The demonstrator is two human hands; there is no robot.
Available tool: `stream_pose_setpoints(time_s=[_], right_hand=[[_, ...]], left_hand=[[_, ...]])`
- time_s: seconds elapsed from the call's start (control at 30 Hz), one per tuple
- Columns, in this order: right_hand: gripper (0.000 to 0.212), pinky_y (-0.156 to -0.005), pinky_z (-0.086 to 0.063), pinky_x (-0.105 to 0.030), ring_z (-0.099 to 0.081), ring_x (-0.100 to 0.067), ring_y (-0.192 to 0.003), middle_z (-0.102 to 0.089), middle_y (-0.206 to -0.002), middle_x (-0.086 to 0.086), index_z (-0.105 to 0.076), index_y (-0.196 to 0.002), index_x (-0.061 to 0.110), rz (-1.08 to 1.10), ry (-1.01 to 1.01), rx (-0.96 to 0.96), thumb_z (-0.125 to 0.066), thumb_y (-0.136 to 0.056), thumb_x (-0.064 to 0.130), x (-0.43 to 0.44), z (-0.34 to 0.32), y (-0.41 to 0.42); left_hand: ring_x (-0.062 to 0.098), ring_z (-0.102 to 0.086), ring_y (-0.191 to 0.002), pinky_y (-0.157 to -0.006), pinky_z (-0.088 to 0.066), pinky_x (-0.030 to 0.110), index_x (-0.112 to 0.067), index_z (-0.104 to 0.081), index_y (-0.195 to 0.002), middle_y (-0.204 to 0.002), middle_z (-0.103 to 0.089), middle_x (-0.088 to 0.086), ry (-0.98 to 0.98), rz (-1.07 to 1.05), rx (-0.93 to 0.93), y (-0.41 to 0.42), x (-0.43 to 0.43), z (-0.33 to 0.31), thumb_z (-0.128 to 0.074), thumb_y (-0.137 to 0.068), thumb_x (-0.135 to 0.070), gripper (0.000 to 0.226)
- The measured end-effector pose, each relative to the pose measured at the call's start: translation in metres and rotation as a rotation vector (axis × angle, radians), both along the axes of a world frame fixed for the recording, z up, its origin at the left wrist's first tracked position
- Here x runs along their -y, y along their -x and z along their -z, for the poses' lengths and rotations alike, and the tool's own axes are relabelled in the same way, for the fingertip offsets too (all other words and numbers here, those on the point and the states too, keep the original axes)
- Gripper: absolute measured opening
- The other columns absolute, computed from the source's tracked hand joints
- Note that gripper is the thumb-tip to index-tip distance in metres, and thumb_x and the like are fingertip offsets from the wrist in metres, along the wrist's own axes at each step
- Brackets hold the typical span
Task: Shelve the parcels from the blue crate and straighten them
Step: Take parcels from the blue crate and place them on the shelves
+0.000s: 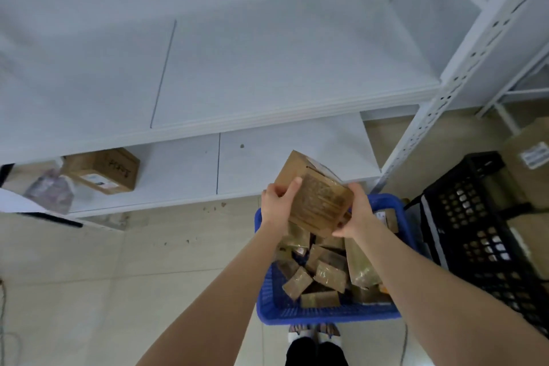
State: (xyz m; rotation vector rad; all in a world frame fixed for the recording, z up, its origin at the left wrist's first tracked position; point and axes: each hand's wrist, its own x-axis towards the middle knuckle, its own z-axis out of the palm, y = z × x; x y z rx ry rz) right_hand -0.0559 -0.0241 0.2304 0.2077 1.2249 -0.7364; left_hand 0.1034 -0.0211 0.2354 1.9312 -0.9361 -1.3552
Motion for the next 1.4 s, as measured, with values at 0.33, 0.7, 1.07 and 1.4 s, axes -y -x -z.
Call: stream_pose_setpoints(time_s=[0.33,0.7,1.07,1.4], right_hand=[[0.017,-0.1,-0.041,-0.058,-0.055,-0.033,-0.11,-0.057,-0.111,-0.017,-0.05,-0.1,0.014,-0.057,0.158,-0.006,-0.055,-0.084,0.013,-0.014,-0.024,-0.006],[0.065,-0.102,-0.033,-0.067,-0.047,-0.046,-0.123,-0.049,-0.134,-0.019,-0.042,-0.129,0.02,-0.278,0.201,0.034,-0.071,-0.076,0.044,-0.016,-0.026,-0.01],[0.074,-0.094,-0.05,-0.049,-0.058,-0.037,-0.115,-0.057,-0.131,-0.02,-0.05,-0.132,0.02,-0.289,0.383,0.177,-0.077,-0.065,0.038,-0.021,-0.058,-0.02],[0.093,-0.084,-0.047,-0.062,-0.04,-0.055,-0.127,-0.044,-0.14,-0.011,-0.042,-0.139,0.035,-0.392,0.619,0.024,-0.086,-0.058,0.044,-0.003,-0.12,-0.035]], left_hand=[[0.026,-0.048,-0.112,-0.099,-0.042,0.044,-0.024,-0.044,-0.13,-0.129,-0.04,0.006,-0.143,-0.038,0.002,-0.015,-0.005,-0.051,-0.062,-0.06,-0.08,0.091],[0.025,-0.067,-0.097,-0.086,-0.054,0.045,-0.022,-0.05,-0.126,-0.107,-0.066,0.009,-0.121,-0.039,-0.148,-0.035,-0.007,-0.08,-0.062,-0.06,-0.069,0.082],[0.02,-0.043,-0.117,-0.106,-0.022,0.06,-0.035,-0.046,-0.131,-0.126,-0.048,-0.007,-0.091,0.162,-0.174,-0.058,-0.015,-0.124,-0.051,-0.089,-0.053,0.046],[0.02,-0.049,-0.114,-0.091,-0.039,0.046,-0.036,-0.039,-0.138,-0.125,-0.055,-0.002,0.106,0.151,-0.177,-0.075,-0.006,-0.179,-0.066,-0.083,-0.042,0.062]])
